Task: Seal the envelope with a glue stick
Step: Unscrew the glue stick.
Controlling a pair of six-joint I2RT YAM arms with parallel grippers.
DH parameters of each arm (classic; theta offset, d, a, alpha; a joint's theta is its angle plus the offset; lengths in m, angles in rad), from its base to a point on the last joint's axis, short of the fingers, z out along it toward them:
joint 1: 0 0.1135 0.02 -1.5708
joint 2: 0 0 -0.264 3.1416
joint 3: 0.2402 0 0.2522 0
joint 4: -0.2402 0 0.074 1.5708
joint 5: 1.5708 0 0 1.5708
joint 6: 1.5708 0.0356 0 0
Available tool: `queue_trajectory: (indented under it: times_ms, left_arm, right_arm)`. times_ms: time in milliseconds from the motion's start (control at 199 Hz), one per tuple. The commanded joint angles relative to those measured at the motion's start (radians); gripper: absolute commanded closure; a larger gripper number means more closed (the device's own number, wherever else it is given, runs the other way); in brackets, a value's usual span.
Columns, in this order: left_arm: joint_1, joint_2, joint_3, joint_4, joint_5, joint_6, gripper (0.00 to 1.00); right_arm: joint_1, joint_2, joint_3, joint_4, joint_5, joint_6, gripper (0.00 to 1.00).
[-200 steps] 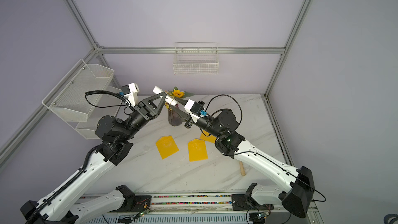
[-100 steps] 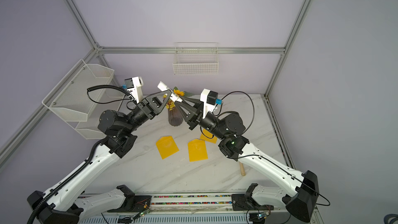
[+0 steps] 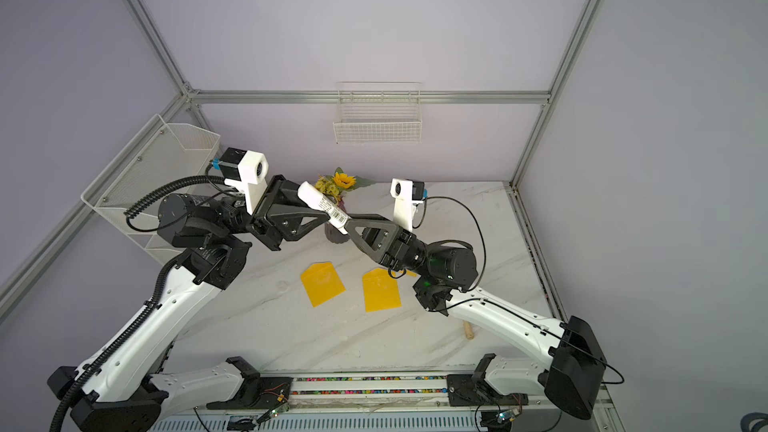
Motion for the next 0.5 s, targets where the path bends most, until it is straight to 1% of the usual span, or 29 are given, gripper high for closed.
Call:
queue_trajectory:
  times_ms: [0, 50, 90, 155, 180, 196, 261, 316, 396, 496]
  left_arm:
    - [-0.014, -0.002, 0.078, 0.047, 0.183, 0.083, 0.96]
    - [-0.014, 0.002, 0.075, 0.039, 0.168, 0.09, 0.96]
    - [-0.014, 0.002, 0.072, 0.018, 0.136, 0.098, 0.96]
    - [-0.013, -0.004, 0.067, -0.026, 0.085, 0.106, 0.96]
    - [-0.014, -0.011, 0.06, -0.043, 0.057, 0.113, 0.96]
    - [-0.014, -0.017, 0.054, -0.053, 0.038, 0.117, 0.96]
    - [-0.014, -0.055, 0.0, -0.059, -0.065, 0.123, 0.96]
    - [-0.014, -0.086, -0.042, -0.056, -0.154, 0.103, 0.96]
    - [-0.014, -0.127, -0.081, -0.078, -0.274, 0.06, 0.96]
    - [-0.014, -0.164, -0.141, -0.041, -0.416, -0.05, 0.96]
  right_arm:
    - [0.001, 0.057, -0.011, 0.069, -0.001, 0.171, 1.0]
    - [0.003, 0.062, -0.01, 0.075, -0.003, 0.167, 1.0]
    - [0.002, 0.057, -0.009, 0.051, 0.0, 0.15, 1.0]
    - [0.002, 0.022, -0.017, -0.022, 0.019, 0.085, 0.95]
    - [0.002, 0.002, -0.021, -0.066, 0.027, 0.047, 0.91]
    - [0.002, -0.013, -0.022, -0.094, 0.031, 0.018, 0.87]
    - [0.003, -0.086, -0.015, -0.273, 0.061, -0.129, 0.68]
    - [0.003, -0.142, 0.005, -0.434, 0.1, -0.268, 0.58]
    - [0.003, -0.209, 0.039, -0.63, 0.159, -0.468, 0.5]
    - [0.003, -0.252, 0.073, -0.774, 0.235, -0.691, 0.47]
